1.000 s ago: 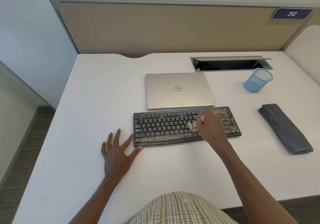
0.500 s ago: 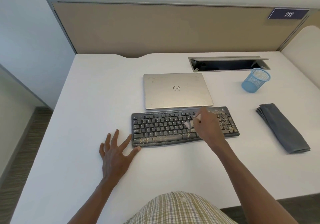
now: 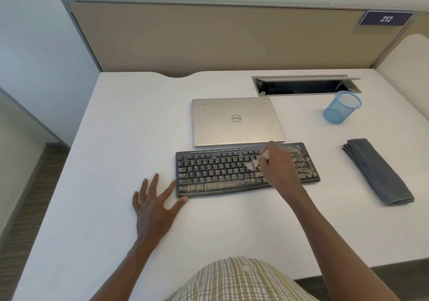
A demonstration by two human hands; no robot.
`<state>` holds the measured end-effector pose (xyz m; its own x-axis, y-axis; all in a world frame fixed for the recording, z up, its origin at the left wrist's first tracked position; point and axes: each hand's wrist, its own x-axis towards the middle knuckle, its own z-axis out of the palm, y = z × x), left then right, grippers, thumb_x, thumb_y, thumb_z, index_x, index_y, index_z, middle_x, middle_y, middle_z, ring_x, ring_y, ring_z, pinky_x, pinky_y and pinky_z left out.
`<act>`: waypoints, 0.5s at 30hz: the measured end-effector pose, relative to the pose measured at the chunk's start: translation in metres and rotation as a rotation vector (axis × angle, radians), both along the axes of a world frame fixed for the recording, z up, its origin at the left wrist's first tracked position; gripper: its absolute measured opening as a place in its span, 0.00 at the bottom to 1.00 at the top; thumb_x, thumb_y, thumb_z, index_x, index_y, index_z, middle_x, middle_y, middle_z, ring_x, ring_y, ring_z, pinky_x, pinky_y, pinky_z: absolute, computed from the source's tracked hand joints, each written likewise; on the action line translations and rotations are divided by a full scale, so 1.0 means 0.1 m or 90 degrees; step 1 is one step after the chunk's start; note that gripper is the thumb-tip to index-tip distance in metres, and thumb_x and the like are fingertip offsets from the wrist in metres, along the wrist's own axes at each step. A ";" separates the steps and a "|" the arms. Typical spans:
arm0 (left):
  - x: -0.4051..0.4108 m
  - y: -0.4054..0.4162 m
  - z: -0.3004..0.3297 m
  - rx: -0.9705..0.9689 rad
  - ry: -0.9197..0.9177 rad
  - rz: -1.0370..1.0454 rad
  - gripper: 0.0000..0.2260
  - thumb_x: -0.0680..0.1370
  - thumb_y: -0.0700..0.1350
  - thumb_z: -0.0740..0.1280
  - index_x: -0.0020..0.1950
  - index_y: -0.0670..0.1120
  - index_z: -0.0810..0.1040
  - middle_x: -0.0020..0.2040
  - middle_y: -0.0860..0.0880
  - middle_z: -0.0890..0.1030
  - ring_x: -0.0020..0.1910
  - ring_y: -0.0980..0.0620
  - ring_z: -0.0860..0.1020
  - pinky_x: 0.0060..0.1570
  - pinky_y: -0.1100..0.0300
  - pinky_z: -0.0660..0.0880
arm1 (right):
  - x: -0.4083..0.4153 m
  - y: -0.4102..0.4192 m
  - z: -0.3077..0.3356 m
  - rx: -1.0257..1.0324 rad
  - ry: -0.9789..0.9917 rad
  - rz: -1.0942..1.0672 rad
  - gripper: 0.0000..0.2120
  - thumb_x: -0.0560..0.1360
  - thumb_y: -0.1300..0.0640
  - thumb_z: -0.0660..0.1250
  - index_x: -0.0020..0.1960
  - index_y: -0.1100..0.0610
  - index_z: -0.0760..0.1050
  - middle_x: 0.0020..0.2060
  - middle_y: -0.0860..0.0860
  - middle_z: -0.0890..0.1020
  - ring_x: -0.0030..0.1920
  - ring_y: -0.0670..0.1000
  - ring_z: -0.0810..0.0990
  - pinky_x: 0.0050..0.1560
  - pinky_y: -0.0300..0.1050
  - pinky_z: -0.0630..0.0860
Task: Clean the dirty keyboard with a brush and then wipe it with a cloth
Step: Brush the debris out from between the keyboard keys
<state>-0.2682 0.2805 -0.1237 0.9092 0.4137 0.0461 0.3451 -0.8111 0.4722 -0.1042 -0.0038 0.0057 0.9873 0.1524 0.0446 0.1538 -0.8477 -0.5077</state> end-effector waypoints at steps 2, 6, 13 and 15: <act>0.00 0.00 -0.01 0.002 0.000 0.000 0.33 0.72 0.76 0.54 0.72 0.63 0.74 0.82 0.48 0.60 0.82 0.45 0.51 0.78 0.41 0.48 | 0.01 -0.02 0.00 -0.019 0.016 0.005 0.03 0.77 0.64 0.61 0.47 0.60 0.73 0.35 0.55 0.80 0.32 0.52 0.77 0.31 0.42 0.70; 0.00 0.00 -0.02 0.001 0.002 0.001 0.34 0.72 0.77 0.54 0.72 0.63 0.74 0.82 0.48 0.60 0.82 0.45 0.51 0.78 0.41 0.47 | 0.02 -0.06 0.00 0.034 -0.005 -0.042 0.02 0.77 0.63 0.62 0.46 0.58 0.71 0.32 0.52 0.77 0.32 0.52 0.77 0.28 0.41 0.67; 0.00 0.00 -0.02 -0.002 -0.004 0.001 0.33 0.72 0.76 0.55 0.72 0.63 0.75 0.82 0.48 0.61 0.82 0.45 0.51 0.78 0.41 0.48 | 0.03 -0.11 0.05 0.055 -0.002 -0.094 0.01 0.76 0.63 0.64 0.47 0.59 0.73 0.33 0.51 0.77 0.32 0.46 0.74 0.28 0.37 0.66; 0.00 0.00 -0.01 -0.004 -0.002 0.001 0.33 0.72 0.76 0.54 0.72 0.63 0.75 0.82 0.48 0.61 0.82 0.45 0.51 0.78 0.42 0.47 | 0.01 -0.08 0.05 0.076 -0.015 -0.089 0.01 0.76 0.63 0.65 0.47 0.59 0.73 0.33 0.50 0.77 0.31 0.43 0.74 0.27 0.33 0.64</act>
<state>-0.2683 0.2802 -0.1251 0.9084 0.4156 0.0467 0.3449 -0.8075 0.4785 -0.1029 -0.0115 0.0104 0.9970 0.0062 0.0771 0.0516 -0.7956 -0.6037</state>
